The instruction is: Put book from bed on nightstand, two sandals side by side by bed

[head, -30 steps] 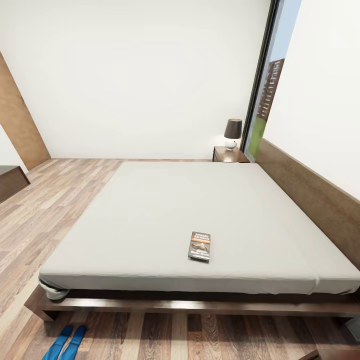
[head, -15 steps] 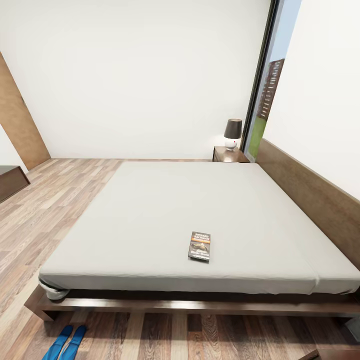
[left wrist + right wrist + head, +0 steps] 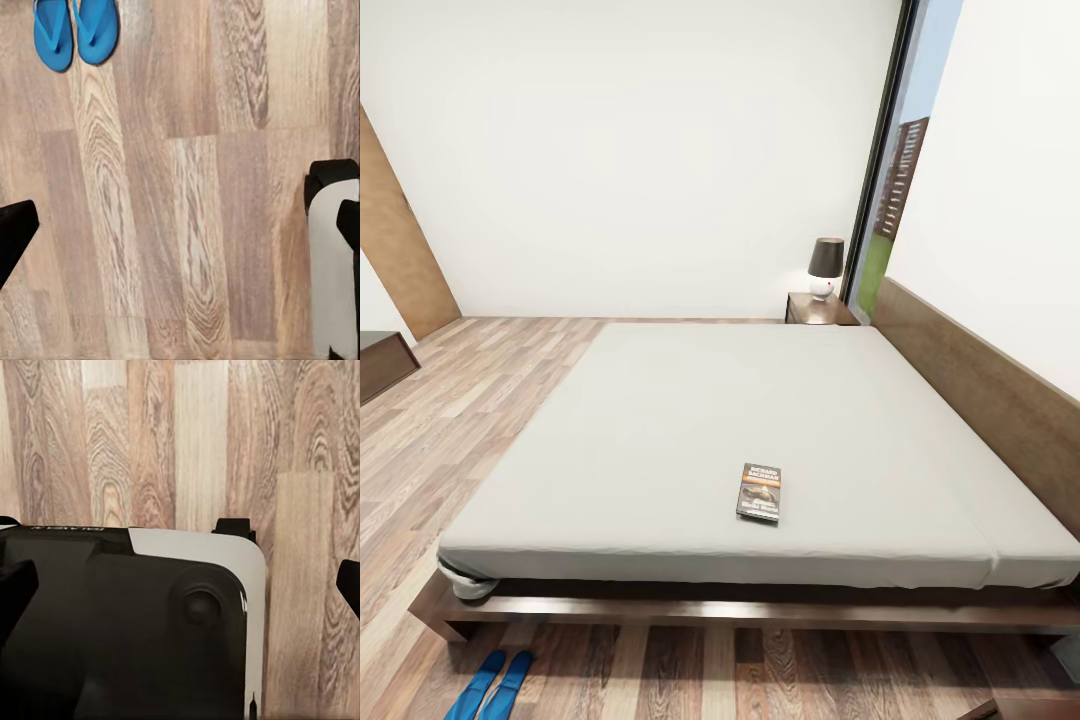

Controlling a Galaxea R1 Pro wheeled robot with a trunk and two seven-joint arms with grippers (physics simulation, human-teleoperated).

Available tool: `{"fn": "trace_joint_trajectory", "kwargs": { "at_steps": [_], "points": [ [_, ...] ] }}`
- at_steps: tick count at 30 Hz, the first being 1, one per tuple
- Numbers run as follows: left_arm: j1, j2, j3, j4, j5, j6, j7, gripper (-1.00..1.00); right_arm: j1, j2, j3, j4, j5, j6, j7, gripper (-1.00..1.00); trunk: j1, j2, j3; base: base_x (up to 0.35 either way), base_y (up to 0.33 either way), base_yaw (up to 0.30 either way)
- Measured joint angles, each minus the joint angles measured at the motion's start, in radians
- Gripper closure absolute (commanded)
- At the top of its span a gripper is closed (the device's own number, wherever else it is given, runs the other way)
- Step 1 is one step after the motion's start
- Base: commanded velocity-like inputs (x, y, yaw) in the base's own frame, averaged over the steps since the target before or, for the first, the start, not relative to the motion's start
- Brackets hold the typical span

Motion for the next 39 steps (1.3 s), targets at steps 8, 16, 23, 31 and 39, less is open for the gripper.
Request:
{"fn": "trace_joint_trajectory", "kwargs": {
  "at_steps": [8,16,23,31,39],
  "points": [
    [0.032,0.120,0.004,0.014,0.092,-0.015,0.053,-1.00,0.000,0.002,0.000,0.008,0.001,-0.018,-0.001,-1.00,0.000,0.000,0.000,0.000,0.000,0.000],
    [0.044,0.379,0.014,0.022,0.427,-0.025,0.114,-1.00,0.000,0.002,0.000,0.017,0.001,-0.024,-0.003,-1.00,0.000,0.000,0.000,0.000,0.000,0.000],
    [0.046,0.556,0.015,0.023,0.657,-0.027,0.193,-1.00,0.000,0.002,0.000,0.018,0.001,-0.024,-0.015,-1.00,0.000,0.000,0.000,0.000,0.000,0.000],
    [0.044,0.742,0.027,0.018,0.821,-0.031,0.336,-1.00,0.000,0.005,0.007,0.018,0.002,-0.025,-0.070,-1.00,0.000,0.000,0.000,0.000,0.000,0.000],
    [0.028,0.889,0.055,-0.047,0.871,-0.037,0.372,-1.00,-0.001,0.007,0.011,0.019,0.003,-0.026,-0.084,-1.00,0.000,0.000,0.000,0.000,0.000,0.000]
  ]
}}
